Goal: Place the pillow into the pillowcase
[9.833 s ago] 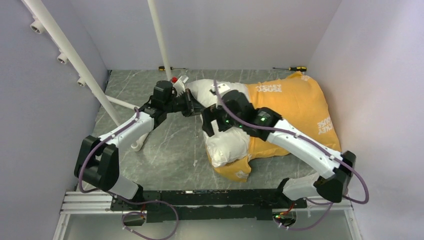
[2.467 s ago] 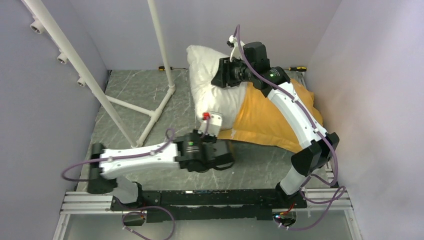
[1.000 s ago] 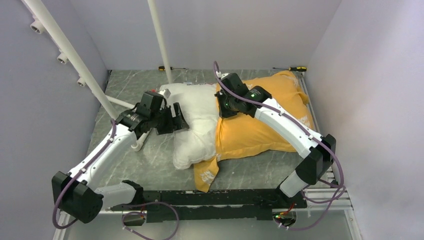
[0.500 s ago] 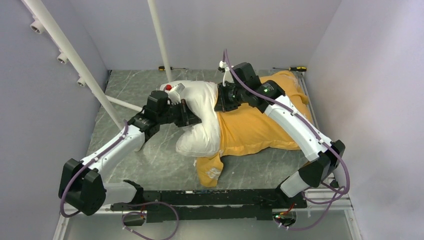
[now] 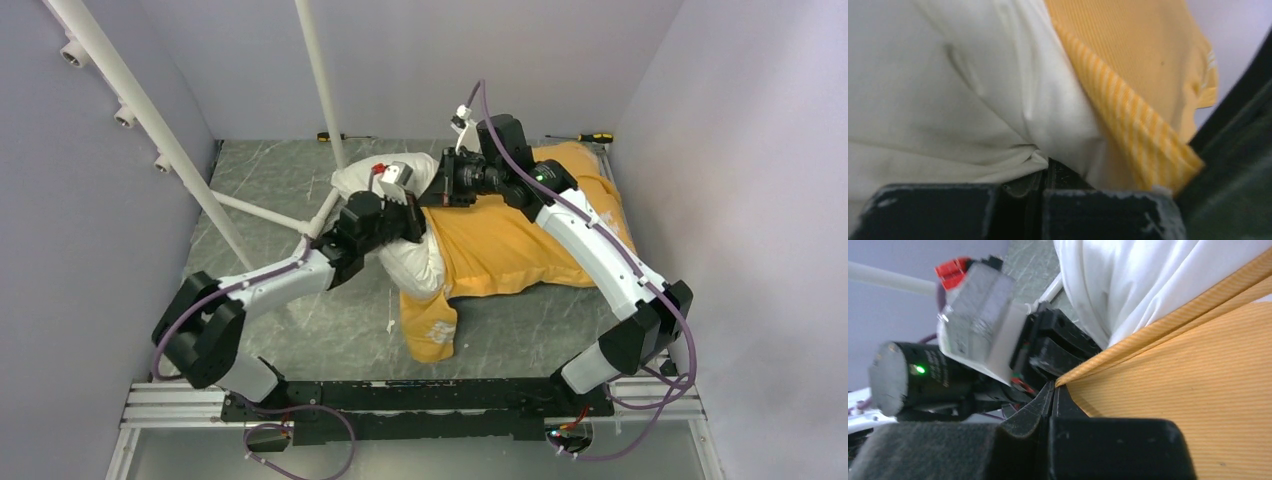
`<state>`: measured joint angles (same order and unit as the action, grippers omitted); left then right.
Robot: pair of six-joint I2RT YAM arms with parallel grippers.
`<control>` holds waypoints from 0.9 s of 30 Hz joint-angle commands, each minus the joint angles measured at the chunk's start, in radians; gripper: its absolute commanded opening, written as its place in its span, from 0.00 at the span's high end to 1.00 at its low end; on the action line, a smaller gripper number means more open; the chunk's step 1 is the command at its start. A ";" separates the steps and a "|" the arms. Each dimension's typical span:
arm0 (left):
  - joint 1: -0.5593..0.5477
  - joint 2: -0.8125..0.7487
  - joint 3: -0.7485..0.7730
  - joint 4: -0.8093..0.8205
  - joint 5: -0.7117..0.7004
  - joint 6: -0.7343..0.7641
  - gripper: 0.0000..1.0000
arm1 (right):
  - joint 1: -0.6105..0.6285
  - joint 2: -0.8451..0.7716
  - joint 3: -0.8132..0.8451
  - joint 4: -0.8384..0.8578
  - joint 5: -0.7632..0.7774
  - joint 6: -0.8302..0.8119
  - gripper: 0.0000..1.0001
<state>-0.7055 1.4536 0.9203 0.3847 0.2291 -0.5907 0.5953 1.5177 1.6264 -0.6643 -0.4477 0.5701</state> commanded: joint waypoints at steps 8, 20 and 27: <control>-0.247 0.256 0.017 0.769 -0.264 0.160 1.00 | 0.093 -0.103 0.082 0.533 -0.433 0.230 1.00; -0.258 0.041 -0.116 0.597 -0.501 0.305 1.00 | 0.015 -0.109 0.043 -0.069 0.262 -0.194 0.33; -0.259 0.068 -0.155 0.564 -0.493 0.258 1.00 | 0.016 -0.307 -0.066 -0.247 0.562 -0.141 0.00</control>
<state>-0.9600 1.5211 0.7712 0.8913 -0.2935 -0.3267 0.6197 1.3598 1.6039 -0.8085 -0.1081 0.4038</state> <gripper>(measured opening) 0.019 0.983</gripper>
